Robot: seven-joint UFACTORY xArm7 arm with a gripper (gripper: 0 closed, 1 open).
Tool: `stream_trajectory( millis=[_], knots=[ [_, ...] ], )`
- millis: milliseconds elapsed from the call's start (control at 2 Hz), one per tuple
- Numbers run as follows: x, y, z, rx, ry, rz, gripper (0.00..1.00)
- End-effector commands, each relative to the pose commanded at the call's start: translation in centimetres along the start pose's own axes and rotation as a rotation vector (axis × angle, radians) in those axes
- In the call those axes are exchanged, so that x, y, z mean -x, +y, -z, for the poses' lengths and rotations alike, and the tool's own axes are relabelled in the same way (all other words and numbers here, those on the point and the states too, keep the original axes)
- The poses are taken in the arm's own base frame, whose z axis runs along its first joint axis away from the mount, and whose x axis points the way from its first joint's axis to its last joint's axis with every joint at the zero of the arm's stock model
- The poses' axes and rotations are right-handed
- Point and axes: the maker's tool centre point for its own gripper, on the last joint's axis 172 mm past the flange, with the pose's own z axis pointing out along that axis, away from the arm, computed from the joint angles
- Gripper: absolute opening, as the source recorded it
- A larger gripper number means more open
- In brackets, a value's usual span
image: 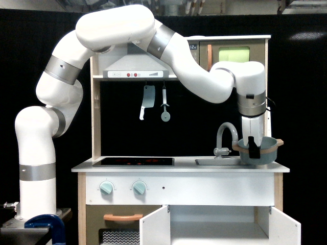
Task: Put the bowl inside the kitchen cabinet
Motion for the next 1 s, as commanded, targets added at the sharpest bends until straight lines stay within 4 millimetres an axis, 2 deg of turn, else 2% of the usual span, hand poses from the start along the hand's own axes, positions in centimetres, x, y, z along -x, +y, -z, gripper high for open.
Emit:
stream_trajectory(
  millis=[500,1000],
  knots=[
    [5.1,8.0,9.5,0.000,0.000,0.000,0.00],
    [10.8,22.7,11.0,0.000,0.000,0.000,0.00]
  ],
)
